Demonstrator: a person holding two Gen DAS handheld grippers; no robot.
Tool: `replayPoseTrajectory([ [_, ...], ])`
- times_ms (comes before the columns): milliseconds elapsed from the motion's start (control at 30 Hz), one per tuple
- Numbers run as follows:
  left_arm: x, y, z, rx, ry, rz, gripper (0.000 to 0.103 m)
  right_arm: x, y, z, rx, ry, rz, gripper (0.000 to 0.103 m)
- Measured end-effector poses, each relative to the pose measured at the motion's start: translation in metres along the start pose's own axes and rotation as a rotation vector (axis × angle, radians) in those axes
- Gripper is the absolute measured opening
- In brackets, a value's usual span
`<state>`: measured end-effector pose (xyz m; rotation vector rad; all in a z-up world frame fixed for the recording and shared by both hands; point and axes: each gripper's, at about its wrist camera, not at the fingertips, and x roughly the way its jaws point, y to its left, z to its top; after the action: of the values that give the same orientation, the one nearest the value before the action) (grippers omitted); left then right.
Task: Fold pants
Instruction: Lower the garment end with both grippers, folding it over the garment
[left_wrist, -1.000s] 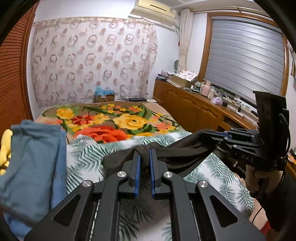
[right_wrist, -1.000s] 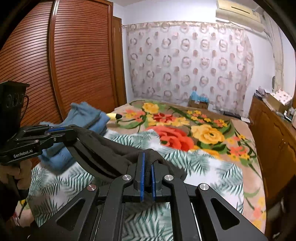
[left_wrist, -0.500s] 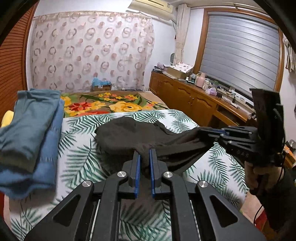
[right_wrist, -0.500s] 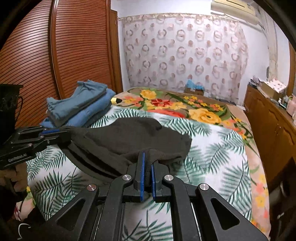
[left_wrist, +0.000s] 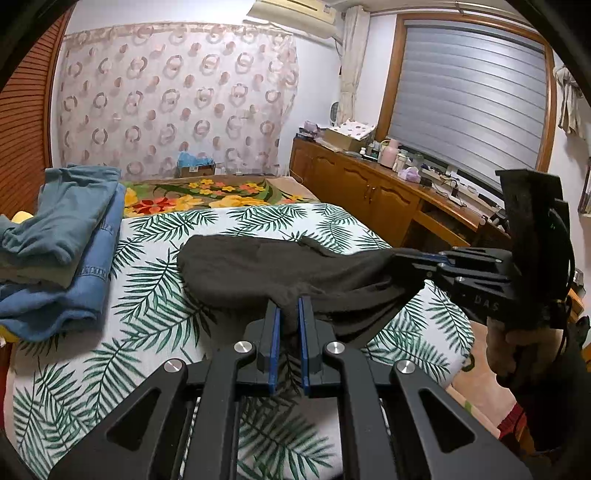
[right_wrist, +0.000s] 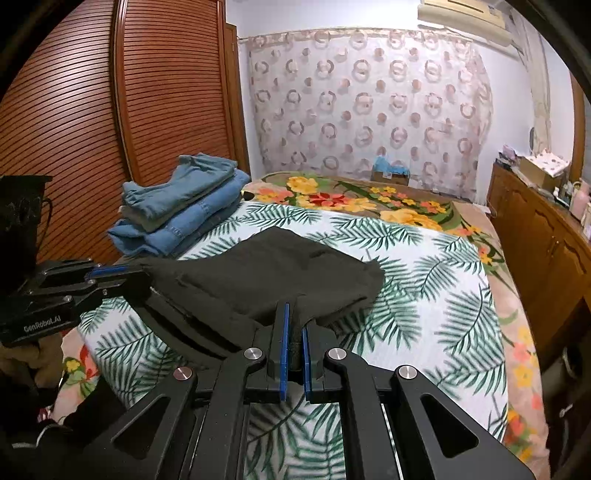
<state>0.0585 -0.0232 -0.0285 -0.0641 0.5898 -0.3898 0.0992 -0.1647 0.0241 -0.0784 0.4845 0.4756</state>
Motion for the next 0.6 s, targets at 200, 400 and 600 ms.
replayPoseTrajectory([
  [200, -0.004, 0.001, -0.004, 0.004, 0.016, -0.003, 0.010, -0.009, 0.000, -0.010, 0.030, 0.006, 0.024, 0.006],
  [400, -0.007, -0.002, -0.008, 0.005, 0.013, -0.016, 0.010, -0.014, 0.004, -0.014, 0.029, 0.004, 0.024, 0.006],
  [600, -0.014, -0.005, -0.007, 0.013, -0.003, -0.022, 0.010, -0.021, 0.006, -0.018, 0.025, -0.004, 0.022, 0.006],
])
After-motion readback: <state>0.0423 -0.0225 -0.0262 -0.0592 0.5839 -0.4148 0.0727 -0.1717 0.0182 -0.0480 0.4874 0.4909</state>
